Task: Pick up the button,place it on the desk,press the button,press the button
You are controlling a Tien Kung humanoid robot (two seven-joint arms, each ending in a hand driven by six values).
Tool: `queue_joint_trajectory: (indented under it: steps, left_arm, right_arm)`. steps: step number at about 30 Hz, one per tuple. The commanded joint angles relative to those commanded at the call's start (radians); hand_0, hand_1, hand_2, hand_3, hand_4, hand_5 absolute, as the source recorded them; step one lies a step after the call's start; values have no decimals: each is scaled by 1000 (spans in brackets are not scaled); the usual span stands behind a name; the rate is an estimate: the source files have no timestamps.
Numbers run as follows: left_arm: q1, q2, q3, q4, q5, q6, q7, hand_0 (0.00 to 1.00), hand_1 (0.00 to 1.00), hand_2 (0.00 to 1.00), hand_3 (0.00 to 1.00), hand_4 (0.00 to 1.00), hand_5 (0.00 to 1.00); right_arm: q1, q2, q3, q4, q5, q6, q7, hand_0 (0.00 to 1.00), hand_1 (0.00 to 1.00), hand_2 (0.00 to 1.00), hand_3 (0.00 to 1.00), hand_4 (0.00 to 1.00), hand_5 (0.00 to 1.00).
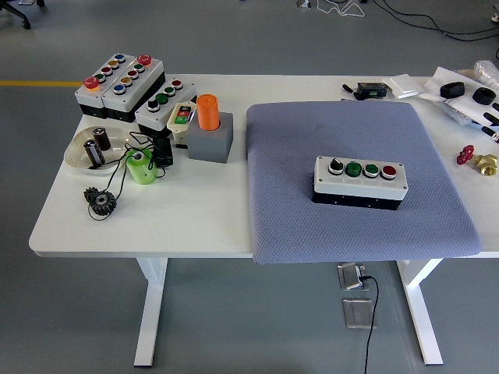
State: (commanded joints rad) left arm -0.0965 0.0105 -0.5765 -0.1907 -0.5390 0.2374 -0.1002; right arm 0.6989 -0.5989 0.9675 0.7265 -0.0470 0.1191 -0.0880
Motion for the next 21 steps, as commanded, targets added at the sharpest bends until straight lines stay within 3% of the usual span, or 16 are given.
queue_joint_trajectory:
  steps: [13, 14, 21]
  left_arm:
    - [-7, 2, -1, 0, 3, 1, 2, 712, 780, 810, 672, 429, 976]
    - [-8, 2, -1, 0, 4, 0, 2, 712, 780, 811, 671, 429, 972]
    - [-9, 2, -1, 0, 4, 0, 2, 712, 780, 811, 672, 429, 972]
  right_arm:
    - [11, -22, 3, 1, -45, 4, -16, 937, 869, 913, 878, 613, 998]
    - [13, -25, 1, 2, -49, 4, -17, 906, 846, 879, 847, 611, 942]
    - [23, -50, -26, 8, -100, 29, -15, 885, 830, 861, 830, 613, 917]
